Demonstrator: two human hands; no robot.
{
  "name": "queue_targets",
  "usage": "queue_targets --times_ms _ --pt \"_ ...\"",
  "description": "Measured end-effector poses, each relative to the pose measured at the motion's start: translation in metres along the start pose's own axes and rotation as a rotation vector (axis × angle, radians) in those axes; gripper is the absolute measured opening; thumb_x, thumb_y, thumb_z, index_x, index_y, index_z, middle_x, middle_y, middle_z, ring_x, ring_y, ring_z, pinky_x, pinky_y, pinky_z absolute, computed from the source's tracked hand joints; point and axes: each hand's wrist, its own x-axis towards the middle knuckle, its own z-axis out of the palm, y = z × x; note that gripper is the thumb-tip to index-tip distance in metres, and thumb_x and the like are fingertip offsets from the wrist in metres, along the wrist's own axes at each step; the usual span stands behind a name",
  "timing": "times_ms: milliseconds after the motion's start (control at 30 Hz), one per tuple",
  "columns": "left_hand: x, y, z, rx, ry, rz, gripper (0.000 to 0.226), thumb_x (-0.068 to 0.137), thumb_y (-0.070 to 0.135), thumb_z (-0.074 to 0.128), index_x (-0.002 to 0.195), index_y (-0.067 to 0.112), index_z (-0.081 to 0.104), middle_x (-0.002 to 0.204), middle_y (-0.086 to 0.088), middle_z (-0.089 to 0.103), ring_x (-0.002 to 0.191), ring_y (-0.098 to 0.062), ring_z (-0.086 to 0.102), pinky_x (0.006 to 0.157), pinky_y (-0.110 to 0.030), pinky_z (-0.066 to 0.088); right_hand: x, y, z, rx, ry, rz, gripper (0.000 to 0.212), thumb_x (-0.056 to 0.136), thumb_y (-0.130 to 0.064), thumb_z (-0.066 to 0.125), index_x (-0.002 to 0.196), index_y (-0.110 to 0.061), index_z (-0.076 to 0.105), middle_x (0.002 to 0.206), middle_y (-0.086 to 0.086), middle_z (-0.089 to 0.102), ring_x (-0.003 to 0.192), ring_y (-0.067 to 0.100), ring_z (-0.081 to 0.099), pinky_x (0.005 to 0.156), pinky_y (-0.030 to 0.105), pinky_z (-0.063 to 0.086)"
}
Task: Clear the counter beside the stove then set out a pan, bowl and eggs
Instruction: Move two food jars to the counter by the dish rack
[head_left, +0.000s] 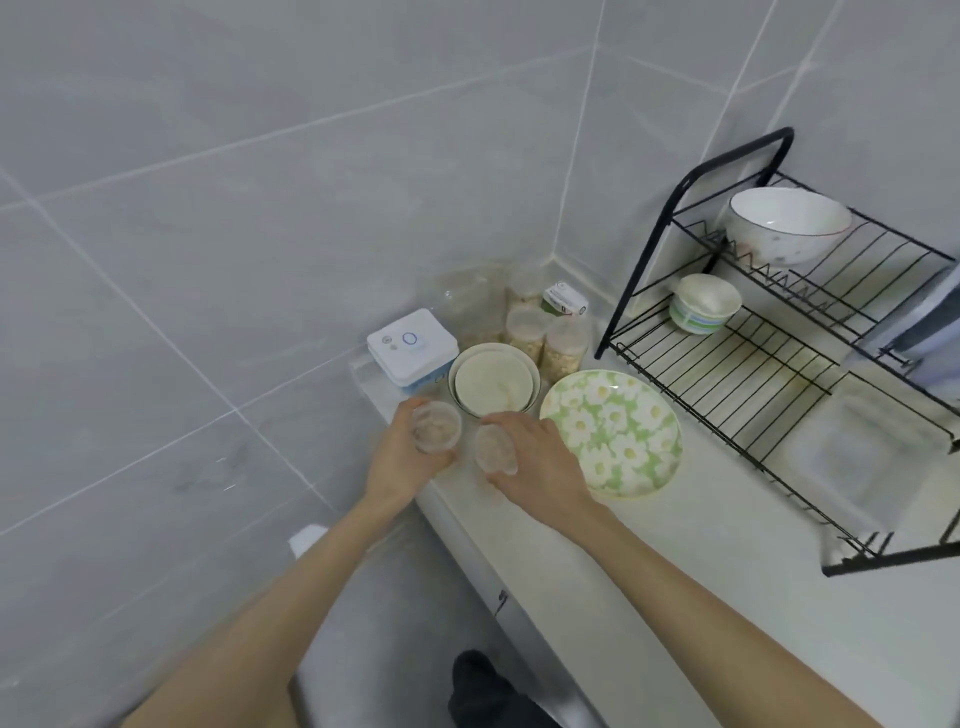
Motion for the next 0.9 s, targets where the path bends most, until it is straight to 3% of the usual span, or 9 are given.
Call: queue_targets --times_ms 167,233,300,400,567,667,767,833,900 --pt "0.022 0.004 0.005 0.022 0.024 -0.045 0.059 0.069 0.011 0.081 0.111 0.033 0.045 0.104 0.01 0.057 0.085 0.002 0.053 0.064 -0.006 0.038 0.022 0.005 0.005 0.008 -0.057 -0.002 0.058 0.081 -0.023 0.066 0.134 -0.031 0.043 0.138 -0.016 0.045 0.118 0.018 0.039 0.09 0.037 0.045" --pt "0.029 0.005 0.006 0.031 0.025 -0.035 0.058 0.069 0.013 0.081 0.108 0.035 0.045 0.103 0.012 0.056 0.085 0.005 0.052 0.066 -0.007 0.038 0.027 0.006 0.008 0.013 -0.065 -0.013 0.059 0.081 -0.022 0.066 0.134 -0.029 0.043 0.137 -0.015 0.046 0.116 0.019 0.04 0.089 0.037 0.046" --pt "0.033 0.004 0.007 0.038 0.042 -0.021 0.061 0.068 0.012 0.082 0.109 0.035 0.044 0.105 0.013 0.054 0.09 -0.003 0.053 0.073 -0.016 0.039 0.03 0.006 0.011 0.02 -0.065 -0.022 0.06 0.079 -0.021 0.068 0.134 -0.028 0.044 0.136 -0.014 0.047 0.116 0.02 0.041 0.088 0.037 0.046" --pt "0.036 0.002 0.006 0.051 0.061 -0.014 0.066 0.068 0.013 0.081 0.122 0.029 0.047 0.11 0.012 0.053 0.099 -0.009 0.051 0.081 -0.022 0.039 0.031 0.007 0.014 0.037 -0.07 -0.022 0.062 0.078 -0.021 0.071 0.134 -0.027 0.045 0.136 -0.012 0.047 0.119 0.02 0.04 0.091 0.039 0.046" --pt "0.031 0.002 0.004 0.051 0.055 0.021 0.074 0.068 0.018 0.08 0.132 0.029 0.045 0.114 0.014 0.053 0.099 -0.004 0.051 0.073 -0.006 0.037 0.025 0.004 0.011 0.0 -0.038 -0.025 0.065 0.08 -0.026 0.07 0.138 -0.029 0.043 0.143 -0.011 0.04 0.128 0.017 0.033 0.096 0.034 0.044" --pt "0.026 0.004 0.0 0.097 0.058 0.112 0.057 0.065 0.027 0.078 0.117 0.032 0.055 0.11 0.014 0.062 0.1 -0.005 0.06 0.079 -0.018 0.048 0.018 0.001 0.003 -0.001 0.004 -0.001 0.064 0.082 -0.031 0.069 0.139 -0.027 0.042 0.143 -0.009 0.04 0.13 0.017 0.032 0.101 0.028 0.035" --pt "0.015 0.01 -0.006 0.129 0.065 0.18 0.042 0.066 0.031 0.07 0.106 0.033 0.059 0.1 0.018 0.064 0.094 -0.001 0.059 0.073 -0.016 0.045 0.003 -0.003 -0.006 -0.001 0.098 0.015 0.057 0.085 -0.032 0.067 0.137 -0.024 0.046 0.14 -0.007 0.045 0.125 0.019 0.038 0.101 0.028 0.037" --pt "0.004 0.013 -0.01 0.119 0.059 0.186 0.047 0.07 0.037 0.065 0.115 0.033 0.057 0.111 0.015 0.063 0.104 -0.006 0.058 0.081 -0.019 0.047 -0.012 -0.007 -0.011 0.015 0.156 0.039 0.052 0.087 -0.029 0.065 0.135 -0.023 0.048 0.136 -0.006 0.049 0.121 0.02 0.041 0.095 0.025 0.037" --pt "-0.013 0.017 -0.014 0.079 0.049 0.169 0.054 0.079 0.034 0.065 0.131 0.032 0.05 0.13 0.01 0.056 0.12 -0.011 0.052 0.098 -0.032 0.046 -0.032 -0.011 -0.015 0.03 0.216 0.063 0.05 0.087 -0.026 0.065 0.135 -0.022 0.049 0.135 -0.004 0.051 0.12 0.024 0.043 0.092 0.027 0.037"
